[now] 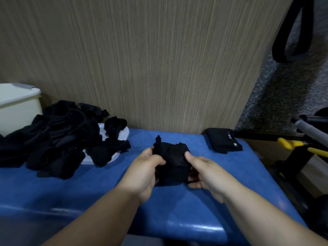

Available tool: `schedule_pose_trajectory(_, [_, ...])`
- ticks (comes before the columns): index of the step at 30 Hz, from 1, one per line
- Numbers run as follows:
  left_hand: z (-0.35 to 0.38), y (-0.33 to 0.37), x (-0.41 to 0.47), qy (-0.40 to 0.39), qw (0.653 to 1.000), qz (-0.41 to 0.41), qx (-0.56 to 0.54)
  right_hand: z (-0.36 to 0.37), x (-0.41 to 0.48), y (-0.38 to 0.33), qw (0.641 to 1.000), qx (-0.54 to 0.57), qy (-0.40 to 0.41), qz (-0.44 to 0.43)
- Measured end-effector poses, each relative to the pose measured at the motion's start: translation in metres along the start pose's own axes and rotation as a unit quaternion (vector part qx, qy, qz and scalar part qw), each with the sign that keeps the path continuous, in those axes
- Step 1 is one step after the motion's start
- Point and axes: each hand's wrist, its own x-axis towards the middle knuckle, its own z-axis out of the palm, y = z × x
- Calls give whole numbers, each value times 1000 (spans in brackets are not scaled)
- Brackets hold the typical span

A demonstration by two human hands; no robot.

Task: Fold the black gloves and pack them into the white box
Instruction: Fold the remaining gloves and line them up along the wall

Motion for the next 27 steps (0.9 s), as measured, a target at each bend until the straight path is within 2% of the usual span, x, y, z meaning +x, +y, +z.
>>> schedule_pose_trajectory(6, [3,-4,-1,-51,995,-54,-59,1,0,-6,988,150,19,-43])
schedule_pose_trajectory(12, [5,-6,-1,-72,996,-37,-45,0,5,2,989,119,22,-88])
schedule_pose_trajectory(16, [0,-13,11,33,999,4,-6,-1,10,9,992,55,37,-105])
schedule_pose_trajectory(18, [-4,-15,15,91,988,38,120,-6,14,14,991,-44,69,-110])
schedule_pose_trajectory(20, [-6,-16,15,106,953,71,273,-11,15,16,968,-204,110,-97])
schedule_pose_trajectory(22, [-7,-17,13,108,910,85,390,-13,13,16,922,-345,151,-93])
schedule_pose_trajectory(24, [-9,-19,12,113,882,95,447,-13,8,15,877,-425,185,-125])
schedule_pose_trajectory(27, [-10,-18,12,124,864,109,476,-13,7,13,812,-495,176,-256])
